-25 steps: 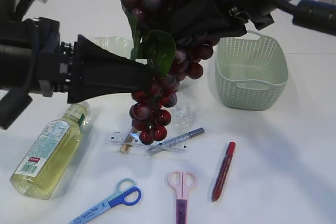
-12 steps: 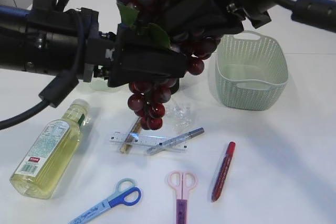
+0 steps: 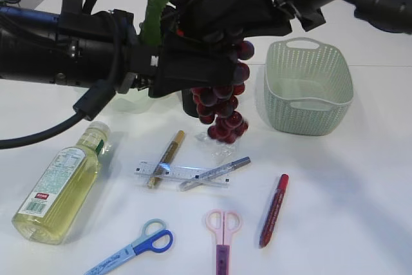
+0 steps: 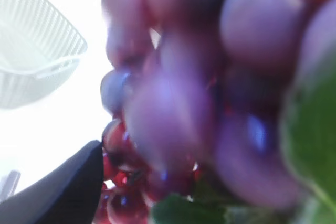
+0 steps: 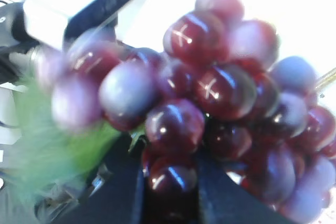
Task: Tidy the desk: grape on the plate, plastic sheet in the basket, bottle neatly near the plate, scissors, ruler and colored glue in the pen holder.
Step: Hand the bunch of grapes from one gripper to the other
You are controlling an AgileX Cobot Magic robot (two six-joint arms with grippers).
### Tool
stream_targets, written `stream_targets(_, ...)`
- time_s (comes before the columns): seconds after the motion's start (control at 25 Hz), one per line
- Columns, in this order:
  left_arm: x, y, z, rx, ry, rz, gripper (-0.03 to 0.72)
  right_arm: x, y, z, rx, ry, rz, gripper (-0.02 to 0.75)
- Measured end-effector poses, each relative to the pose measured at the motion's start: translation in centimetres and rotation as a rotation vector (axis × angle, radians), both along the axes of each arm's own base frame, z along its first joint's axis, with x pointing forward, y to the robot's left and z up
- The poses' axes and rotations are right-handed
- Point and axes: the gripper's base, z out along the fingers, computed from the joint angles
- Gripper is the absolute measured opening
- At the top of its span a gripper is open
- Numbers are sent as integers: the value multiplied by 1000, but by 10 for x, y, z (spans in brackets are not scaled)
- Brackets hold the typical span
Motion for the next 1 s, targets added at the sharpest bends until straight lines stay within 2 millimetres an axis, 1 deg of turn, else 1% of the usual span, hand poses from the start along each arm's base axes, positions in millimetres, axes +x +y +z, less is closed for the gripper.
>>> stream_targets(0.12,2,0,2,-26,-4,15,568,0,1,1,12,0,4,149)
stream_targets(0.28,6,-2,-3,-43,22,33,482,-1,1,2,28,-1,8,149)
stream_targets(0.44,11,-6,-11,-72,73,44,463,-1,2,2,29,2,18,148)
stream_targets(0.6,12,-8,-15,-77,89,38,473,-2,2,2,29,3,29,147)
stream_targets(0.84,12,-8,-15,-79,87,39,573,-2,2,3,31,-8,36,146)
stream_targets(1.0,12,-8,-15,-76,75,35,590,-2,2,3,31,-12,38,146)
